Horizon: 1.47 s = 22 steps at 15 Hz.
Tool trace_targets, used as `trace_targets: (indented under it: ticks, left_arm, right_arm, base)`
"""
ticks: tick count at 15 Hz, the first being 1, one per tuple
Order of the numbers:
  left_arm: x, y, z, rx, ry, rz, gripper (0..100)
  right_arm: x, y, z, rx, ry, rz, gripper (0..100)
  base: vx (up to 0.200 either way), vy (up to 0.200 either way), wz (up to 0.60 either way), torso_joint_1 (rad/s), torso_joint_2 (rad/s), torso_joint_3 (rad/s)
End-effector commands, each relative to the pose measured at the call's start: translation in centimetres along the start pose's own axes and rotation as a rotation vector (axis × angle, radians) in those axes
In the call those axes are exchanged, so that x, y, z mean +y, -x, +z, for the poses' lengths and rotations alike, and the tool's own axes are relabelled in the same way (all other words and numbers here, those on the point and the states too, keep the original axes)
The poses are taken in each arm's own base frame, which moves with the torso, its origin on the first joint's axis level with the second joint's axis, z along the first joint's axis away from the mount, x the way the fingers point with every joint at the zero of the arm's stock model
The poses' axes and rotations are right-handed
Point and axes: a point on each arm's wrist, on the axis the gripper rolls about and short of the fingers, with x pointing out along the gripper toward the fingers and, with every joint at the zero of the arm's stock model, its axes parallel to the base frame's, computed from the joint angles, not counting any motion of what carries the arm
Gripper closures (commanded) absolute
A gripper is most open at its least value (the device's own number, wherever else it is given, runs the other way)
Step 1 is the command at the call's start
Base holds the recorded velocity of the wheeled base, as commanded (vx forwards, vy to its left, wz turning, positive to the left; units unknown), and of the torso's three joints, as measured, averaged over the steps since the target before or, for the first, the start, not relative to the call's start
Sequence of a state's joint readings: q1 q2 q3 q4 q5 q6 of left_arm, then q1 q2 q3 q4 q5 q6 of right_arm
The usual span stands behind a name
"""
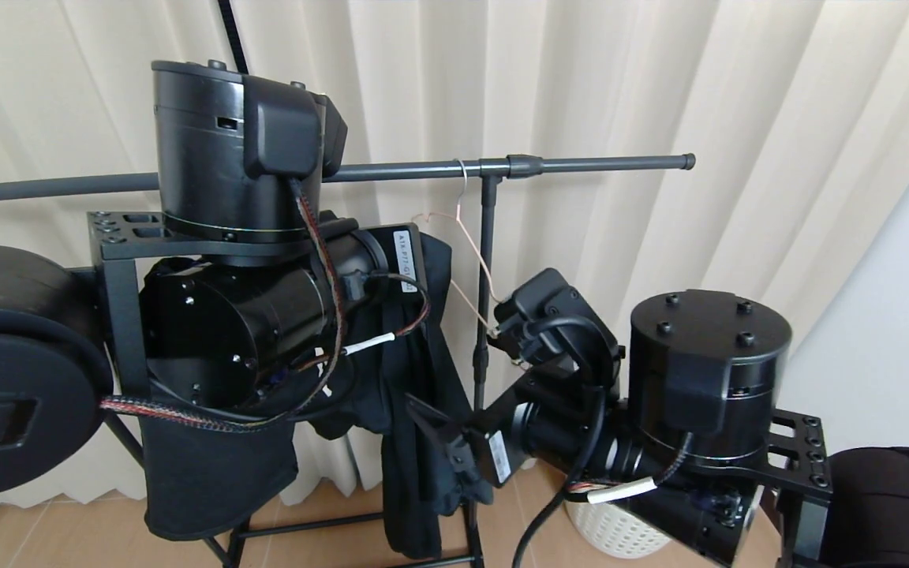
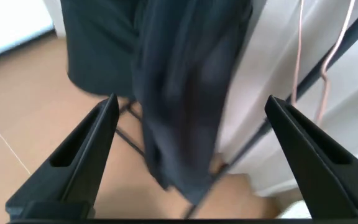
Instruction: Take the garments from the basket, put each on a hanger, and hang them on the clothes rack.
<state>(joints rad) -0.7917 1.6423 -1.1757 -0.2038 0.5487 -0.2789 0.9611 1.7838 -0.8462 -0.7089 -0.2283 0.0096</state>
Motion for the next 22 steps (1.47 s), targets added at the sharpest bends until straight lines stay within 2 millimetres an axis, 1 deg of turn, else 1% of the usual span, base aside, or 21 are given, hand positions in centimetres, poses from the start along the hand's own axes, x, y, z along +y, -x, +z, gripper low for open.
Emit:
trace_targets:
  ticks: [1, 2, 3, 4, 6, 9, 15, 16, 17, 18, 19, 22]
  left_arm:
    - [0.0, 0.0, 0.0, 0.001, 0.000, 0.002, 100]
    - [0.1, 0.0, 0.0, -0.001, 0.001, 0.002, 100]
    - [0.1, 0.1, 0.1, -0.003, 0.003, 0.003, 100]
    - [0.2, 0.1, 0.1, -0.004, 0.003, 0.006, 100]
    - [0.4, 0.4, 0.4, -0.015, 0.006, 0.020, 100]
    - [0.9, 0.9, 0.8, -0.026, 0.009, 0.025, 100]
    - [1.7, 2.0, 1.1, -0.040, -0.002, 0.026, 100]
    - [1.8, 2.2, 1.2, -0.043, -0.001, 0.025, 100]
    - [1.8, 2.4, 1.2, -0.044, -0.001, 0.025, 100]
    - [1.8, 2.4, 1.2, -0.044, -0.001, 0.025, 100]
    - [2.0, 2.6, 1.3, -0.046, -0.004, 0.024, 100]
    - [2.6, 2.5, 1.5, -0.053, 0.001, 0.047, 100]
  right_arm:
    - [1.2, -2.1, -0.4, 0.008, -0.003, -0.032, 0]
    - [1.2, -2.6, -0.5, 0.010, -0.006, -0.054, 0]
    - [1.1, -3.6, -0.6, 0.009, -0.015, -0.123, 0]
    - [0.6, -4.6, -1.0, 0.016, -0.018, -0.190, 0]
    - [-0.8, -5.6, -1.2, 0.017, -0.027, -0.244, 0]
    - [-2.9, -5.9, -0.8, -0.016, -0.027, -0.299, 0]
    - [-6.0, -6.8, -0.9, -0.006, 0.006, -0.385, 0]
    - [-6.2, -6.9, -0.9, -0.004, 0.005, -0.391, 0]
    - [-6.7, -7.2, -1.4, 0.011, 0.008, -0.402, 0]
    - [-6.7, -7.2, -1.4, 0.010, 0.007, -0.402, 0]
    - [-7.2, -7.4, -1.8, 0.031, 0.032, -0.416, 0]
    - [-7.3, -7.4, -2.6, 0.066, 0.074, -0.415, 0]
  base:
    - [0.000, 0.000, 0.00, 0.000, 0.00, 0.000]
    - [0.000, 0.000, 0.00, 0.000, 0.00, 0.000]
    - [0.000, 0.000, 0.00, 0.000, 0.00, 0.000]
    - [0.000, 0.000, 0.00, 0.000, 0.00, 0.000]
    - [0.000, 0.000, 0.00, 0.000, 0.00, 0.000]
    - [0.000, 0.000, 0.00, 0.000, 0.00, 0.000]
    - [0.000, 0.000, 0.00, 0.000, 0.00, 0.000]
    - [0.000, 0.000, 0.00, 0.000, 0.00, 0.000]
    - [0.000, 0.000, 0.00, 0.000, 0.00, 0.000]
    - [0.000, 0.000, 0.00, 0.000, 0.00, 0.000]
    - [0.000, 0.000, 0.00, 0.000, 0.00, 0.000]
    - [0.000, 0.000, 0.00, 0.000, 0.00, 0.000]
